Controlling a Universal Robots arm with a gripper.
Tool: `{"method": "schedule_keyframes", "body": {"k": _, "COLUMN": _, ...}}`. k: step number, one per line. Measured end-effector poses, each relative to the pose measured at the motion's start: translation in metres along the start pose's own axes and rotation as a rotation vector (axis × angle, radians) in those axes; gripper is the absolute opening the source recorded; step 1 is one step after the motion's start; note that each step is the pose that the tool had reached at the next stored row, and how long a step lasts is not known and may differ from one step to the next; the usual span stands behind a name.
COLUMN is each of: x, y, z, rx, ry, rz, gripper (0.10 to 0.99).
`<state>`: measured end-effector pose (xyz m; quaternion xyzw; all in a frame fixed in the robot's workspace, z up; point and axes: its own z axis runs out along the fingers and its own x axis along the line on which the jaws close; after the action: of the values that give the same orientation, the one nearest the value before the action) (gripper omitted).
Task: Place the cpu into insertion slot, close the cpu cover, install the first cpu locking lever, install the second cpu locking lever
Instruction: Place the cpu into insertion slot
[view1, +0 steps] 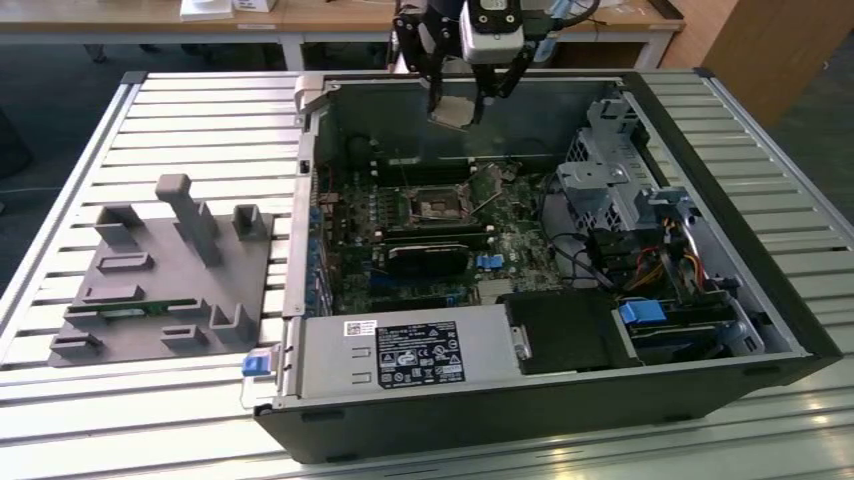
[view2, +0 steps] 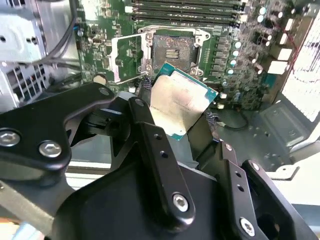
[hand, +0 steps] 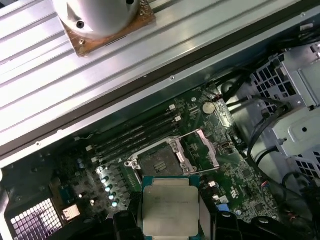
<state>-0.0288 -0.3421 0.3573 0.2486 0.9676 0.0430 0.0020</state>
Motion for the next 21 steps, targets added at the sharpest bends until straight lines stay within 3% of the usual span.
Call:
{"method": "schedule_keyframes", "body": {"k": 13, "x": -0.0001, "y": -0.0003, "z": 0.0044, "rx": -0.004, "ry": -0.0184, "rz": 0.216, "gripper": 0.537}}
{"method": "schedule_keyframes", "body": {"k": 21, "x": 0.0001, "y": -0.0002, "z": 0.0068, "rx": -0.005, "ry": -0.0269, "rz": 0.315, "gripper": 0.537}}
